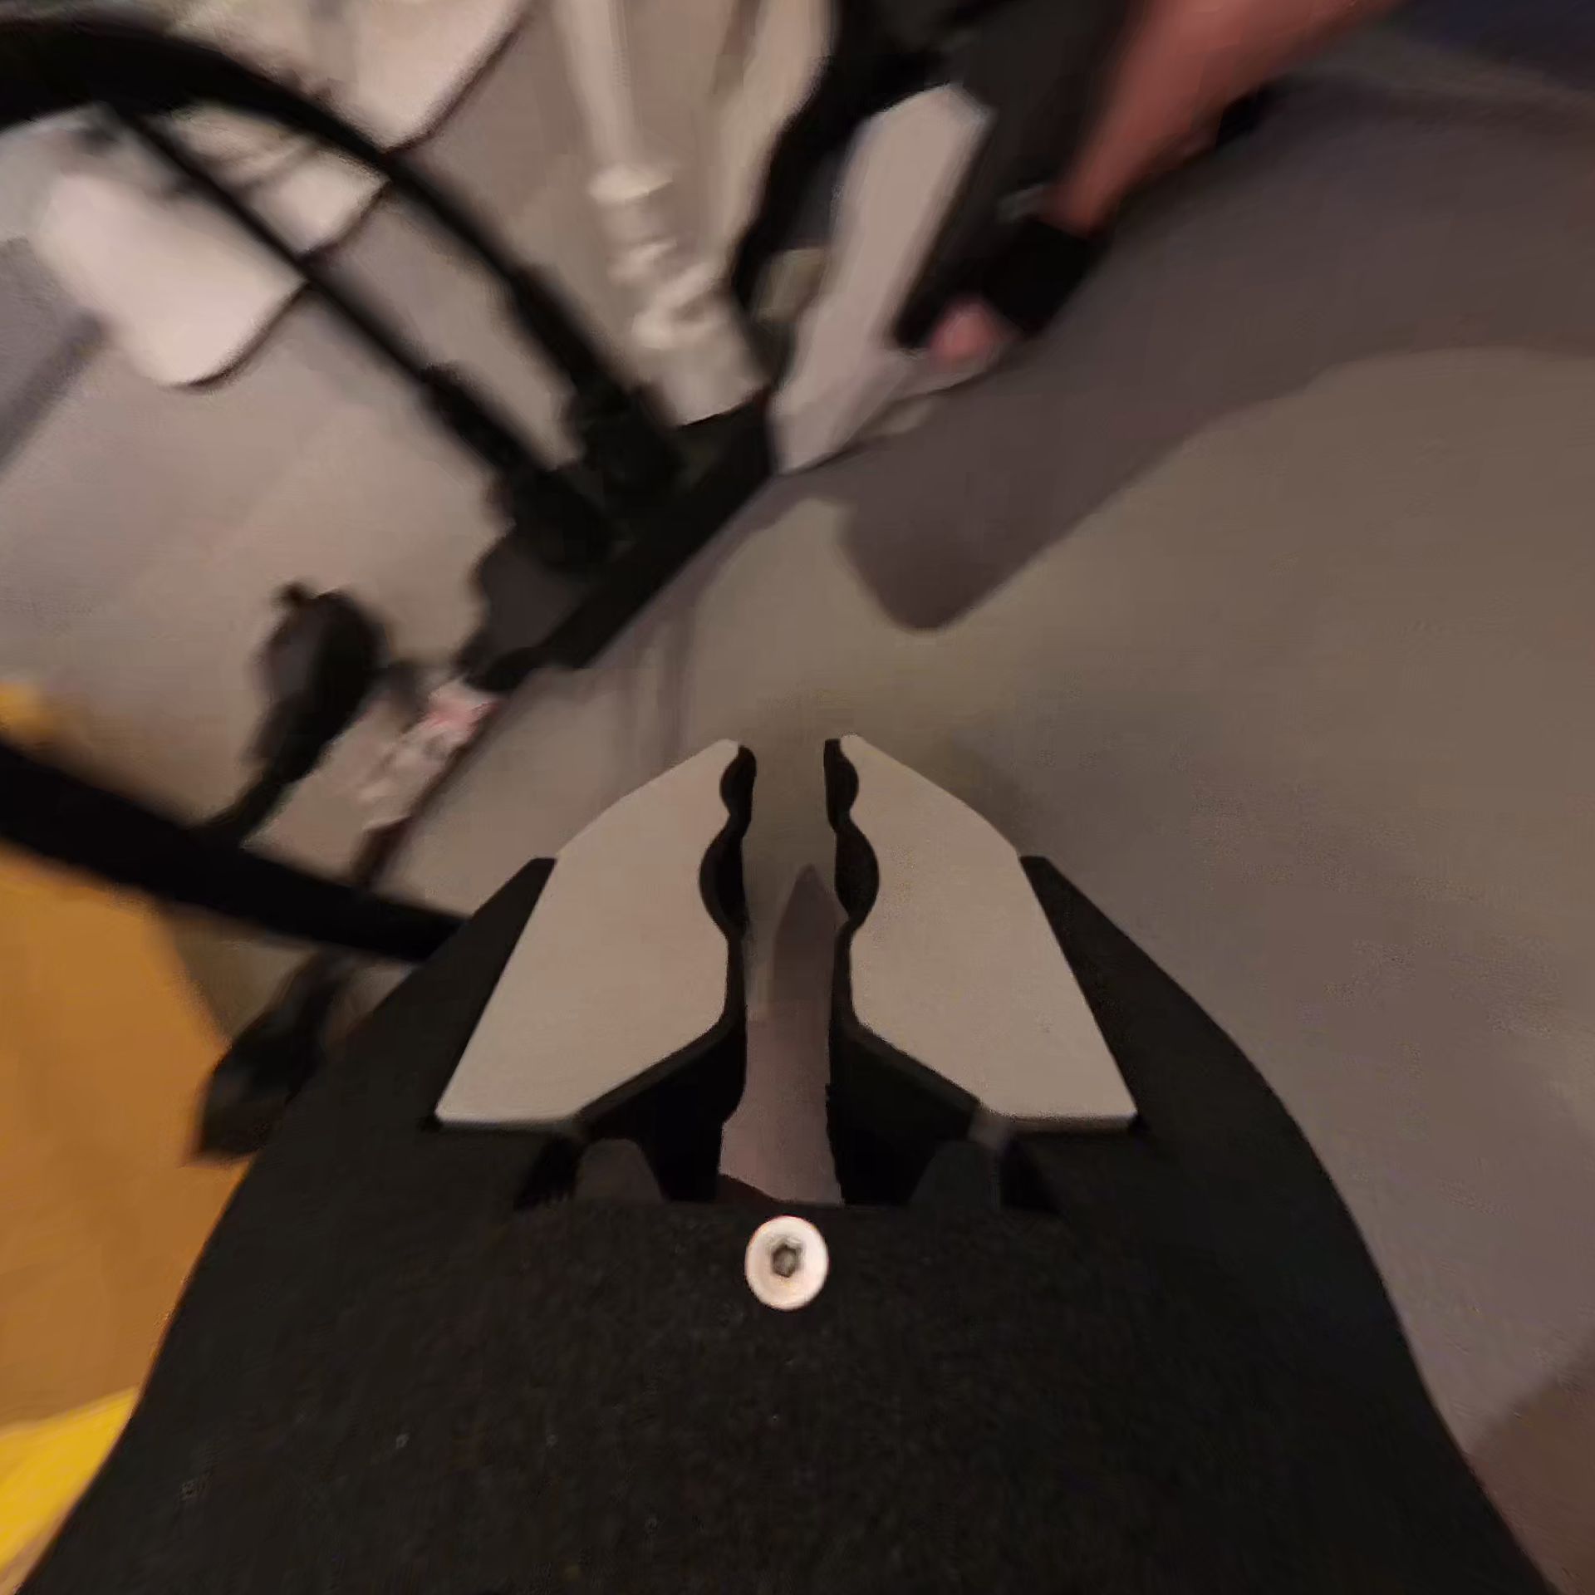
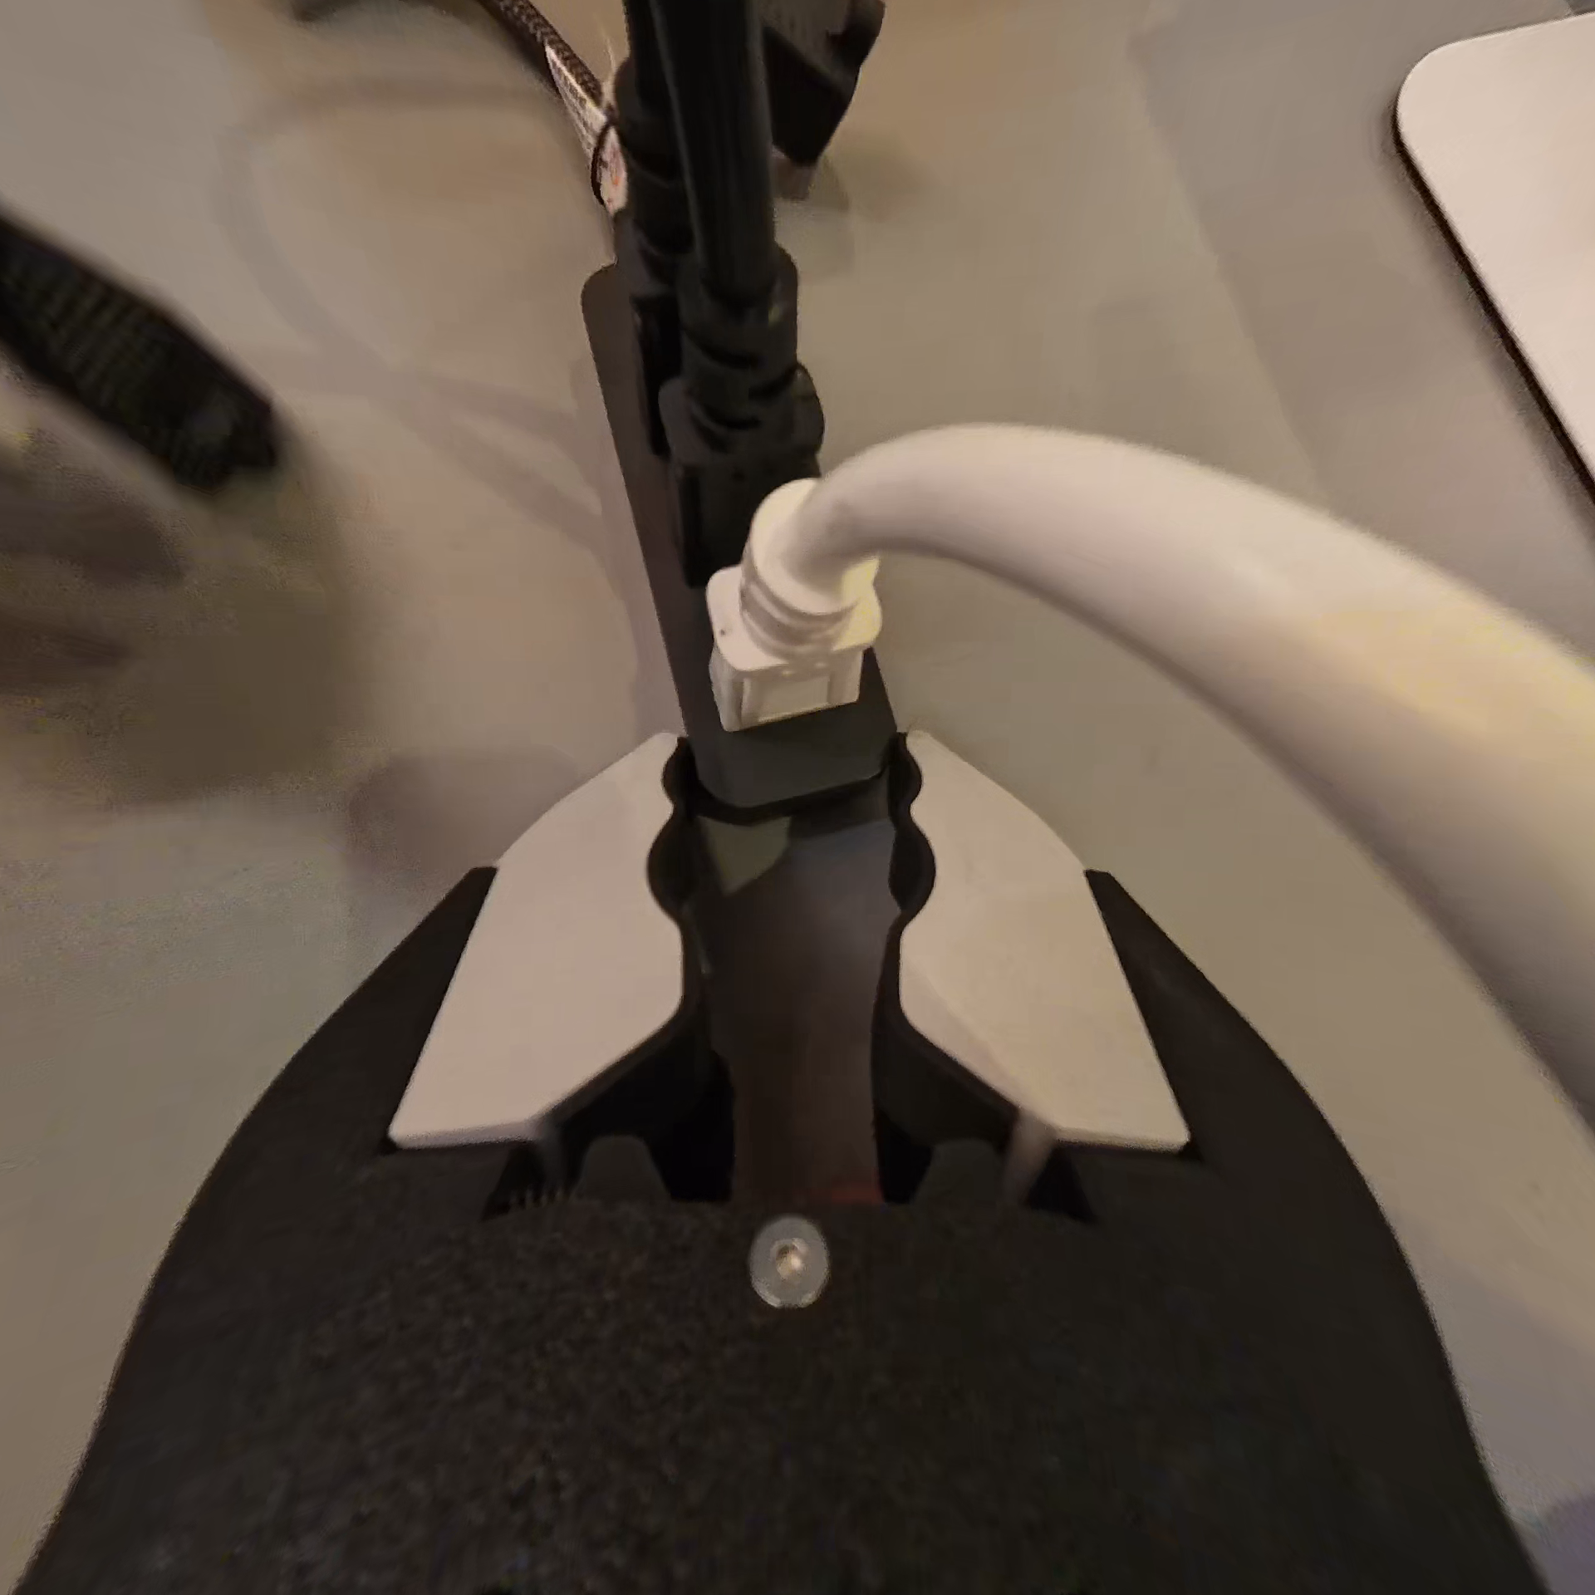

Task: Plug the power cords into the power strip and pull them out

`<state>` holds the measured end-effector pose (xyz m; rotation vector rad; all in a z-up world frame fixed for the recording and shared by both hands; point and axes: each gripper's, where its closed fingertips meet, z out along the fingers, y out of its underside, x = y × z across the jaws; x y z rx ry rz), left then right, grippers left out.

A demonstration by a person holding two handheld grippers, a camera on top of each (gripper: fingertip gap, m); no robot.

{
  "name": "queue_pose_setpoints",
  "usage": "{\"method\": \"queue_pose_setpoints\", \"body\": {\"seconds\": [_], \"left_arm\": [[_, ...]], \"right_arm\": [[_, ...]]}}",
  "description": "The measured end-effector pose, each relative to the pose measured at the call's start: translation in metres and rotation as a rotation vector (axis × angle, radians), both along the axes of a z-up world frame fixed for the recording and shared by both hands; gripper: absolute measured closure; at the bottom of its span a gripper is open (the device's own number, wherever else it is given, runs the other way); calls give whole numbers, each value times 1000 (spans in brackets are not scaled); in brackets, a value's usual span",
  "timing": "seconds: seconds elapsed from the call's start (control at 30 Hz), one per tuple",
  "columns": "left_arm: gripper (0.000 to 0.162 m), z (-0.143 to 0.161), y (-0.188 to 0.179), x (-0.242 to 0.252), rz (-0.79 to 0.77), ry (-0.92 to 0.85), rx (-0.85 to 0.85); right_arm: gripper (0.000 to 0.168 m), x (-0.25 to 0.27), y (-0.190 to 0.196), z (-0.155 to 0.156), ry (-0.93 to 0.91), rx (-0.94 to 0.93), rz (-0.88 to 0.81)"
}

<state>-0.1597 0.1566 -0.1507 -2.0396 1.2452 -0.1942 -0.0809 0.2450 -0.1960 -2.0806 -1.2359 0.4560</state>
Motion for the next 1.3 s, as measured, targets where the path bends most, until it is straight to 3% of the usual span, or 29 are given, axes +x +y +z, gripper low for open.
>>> {"method": "queue_pose_setpoints", "body": {"seconds": [0.03, 0.1, 0.17, 0.23, 0.33, 0.37, 0.43, 0.57, 0.67, 0.77, 0.87, 0.97, 1.1, 1.2, 1.3], "left_arm": [[146, 4, 14, -21, 58, 19, 45], [159, 12, 44, -69, 169, 63, 116], [159, 18, 64, -100, 241, 57, 115], [152, 27, 63, -95, 219, -28, 63], [123, 37, 54, -84, 176, 9, 79], [122, 43, 46, -75, 147, -11, 63], [122, 74, 30, -60, 68, -79, 63], [123, 182, 20, -36, -119, -180, 191], [118, 205, 13, 0, -379, 2, 154], [122, 196, 52, 29, -490, 243, 146], [122, 167, 92, 50, -566, 323, -39], [115, 114, 97, 55, -626, 442, -323], [114, 52, 113, 61, -634, 570, -447], [114, 31, 108, 71, -687, 595, -516], [125, 17, 102, 77, -736, 604, -534]], "right_arm": [[125, 0, 0, 0, -6, 5, 13], [125, 1, 0, -1, -4, 1, 32], [125, 1, 1, -1, -3, -3, 47], [125, 1, 1, -1, 0, -8, 50], [125, 1, 2, -1, 3, -7, 36], [125, 0, 2, -1, 3, -6, 28], [125, 0, 2, 0, 6, -6, 20], [125, 0, 2, 0, 5, -1, 27], [125, 0, 2, 0, 3, 6, 31], [125, 0, 2, 1, 3, 9, 37], [125, 0, 1, 1, 2, 12, 38], [125, 0, 1, 1, 3, 11, 37], [125, 0, 1, 1, 4, 11, 37], [125, 0, 1, 1, 6, 10, 37], [126, 0, 1, 2, 6, 11, 37]]}}
